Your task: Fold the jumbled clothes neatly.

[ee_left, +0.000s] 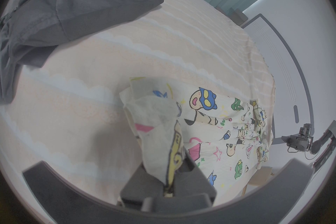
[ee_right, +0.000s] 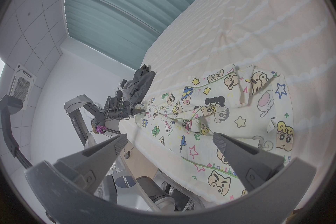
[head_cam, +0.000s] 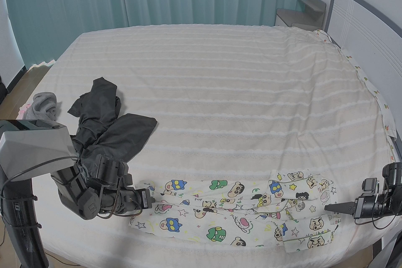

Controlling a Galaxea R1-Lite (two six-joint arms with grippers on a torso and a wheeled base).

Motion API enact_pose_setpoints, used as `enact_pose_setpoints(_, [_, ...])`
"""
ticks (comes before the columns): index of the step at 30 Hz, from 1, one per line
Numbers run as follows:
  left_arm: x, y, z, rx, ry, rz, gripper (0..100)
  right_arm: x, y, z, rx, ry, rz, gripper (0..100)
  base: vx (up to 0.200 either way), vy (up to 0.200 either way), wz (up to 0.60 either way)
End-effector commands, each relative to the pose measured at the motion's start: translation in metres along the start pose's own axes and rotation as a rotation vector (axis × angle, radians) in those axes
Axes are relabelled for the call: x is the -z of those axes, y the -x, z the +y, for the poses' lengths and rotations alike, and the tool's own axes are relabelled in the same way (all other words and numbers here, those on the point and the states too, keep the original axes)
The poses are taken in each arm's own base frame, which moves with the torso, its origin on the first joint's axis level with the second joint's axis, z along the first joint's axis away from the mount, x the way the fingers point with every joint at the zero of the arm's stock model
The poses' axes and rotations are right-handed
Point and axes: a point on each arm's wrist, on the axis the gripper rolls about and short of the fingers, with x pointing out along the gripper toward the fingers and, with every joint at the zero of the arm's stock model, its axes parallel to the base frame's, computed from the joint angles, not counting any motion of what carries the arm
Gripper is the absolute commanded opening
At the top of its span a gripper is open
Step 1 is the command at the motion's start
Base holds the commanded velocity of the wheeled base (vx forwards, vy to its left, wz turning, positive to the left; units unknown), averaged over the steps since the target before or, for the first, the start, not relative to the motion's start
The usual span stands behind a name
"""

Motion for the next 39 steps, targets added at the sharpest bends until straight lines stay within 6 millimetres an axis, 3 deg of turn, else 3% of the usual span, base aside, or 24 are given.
enact_pose_setpoints(1, [0.000, 0.014, -0.004, 0.007, -0.004, -0.019, 0, 0.000, 0.000, 0.000, 0.000, -0.001, -0.001, 100, 0.000, 0.000, 0.00])
enact_pose_setpoints(18, [0.000, 0.041, 0.015, -0.012, 0.060, -0.044, 0, 0.000, 0.001, -0.001, 0.003, -0.004, -0.003, 100, 0.000, 0.000, 0.00])
enact_pose_setpoints(39, [-0.012, 0.126, 0.089, 0.011, 0.292, -0.223, 0, 0.001, 0.000, -0.001, 0.001, -0.011, 0.000, 100, 0.000, 0.000, 0.00])
